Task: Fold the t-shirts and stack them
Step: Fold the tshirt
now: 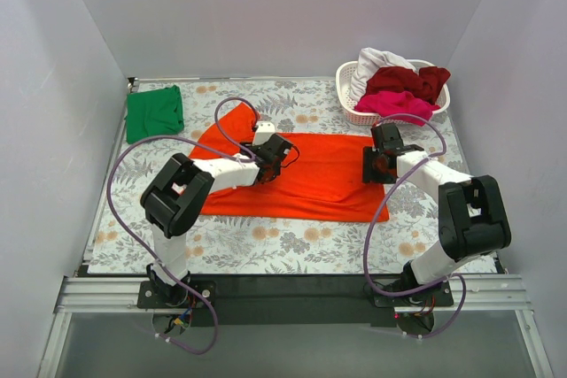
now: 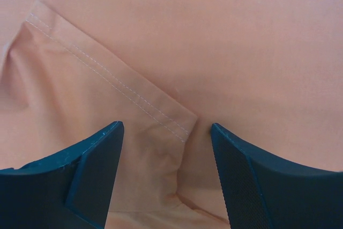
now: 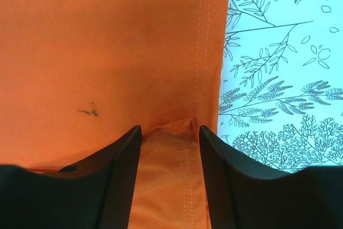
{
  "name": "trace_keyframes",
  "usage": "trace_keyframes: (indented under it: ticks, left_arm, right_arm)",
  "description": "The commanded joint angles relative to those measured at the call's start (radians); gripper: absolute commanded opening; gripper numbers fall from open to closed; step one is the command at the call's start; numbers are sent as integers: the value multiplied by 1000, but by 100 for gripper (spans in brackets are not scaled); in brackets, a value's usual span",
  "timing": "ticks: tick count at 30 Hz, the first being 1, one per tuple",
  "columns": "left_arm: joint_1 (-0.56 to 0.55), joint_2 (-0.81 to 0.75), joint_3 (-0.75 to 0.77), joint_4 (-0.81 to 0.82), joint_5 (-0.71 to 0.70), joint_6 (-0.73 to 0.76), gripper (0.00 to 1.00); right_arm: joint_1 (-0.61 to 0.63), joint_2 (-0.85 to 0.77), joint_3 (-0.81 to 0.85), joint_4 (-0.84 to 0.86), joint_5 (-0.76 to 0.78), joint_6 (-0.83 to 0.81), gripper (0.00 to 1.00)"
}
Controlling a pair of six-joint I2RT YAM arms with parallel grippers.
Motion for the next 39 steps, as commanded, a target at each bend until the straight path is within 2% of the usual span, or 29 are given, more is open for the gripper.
trace_keyframes:
  ticks: [1,4,7,8,10,18,26,32,39]
  left_arm:
    - [-1,-1,29,-43,-72,-5,61]
    - [-1,-2,26,-43,-73,-8,60]
    - [-1,2,26,-43,-72,-9,58]
    - [-1,5,26,-45,-70,-9,58]
    - [-1,10,26,-45,-69,-11,57]
    - [0,16,9,-46,-93,-31,53]
    - [0,31,20,-49,-107,-37,41]
    - [0,28,20,-52,-128,-45,39]
    - [0,21,28,-54,-145,-52,24]
  right_arm:
    - [-8,0,-13,35,-20,-7,39]
    - [-11,3,-16,36,-20,-7,33]
    - [-14,7,-19,38,-19,-7,21]
    - [-12,8,-21,38,-17,-7,11]
    - [-17,7,-24,36,-4,-6,1]
    - [-47,-42,-41,30,27,7,1]
    - [-54,-56,-56,29,26,5,1]
    - [-60,-75,-70,29,29,7,1]
    - [-60,-82,-74,29,26,7,1]
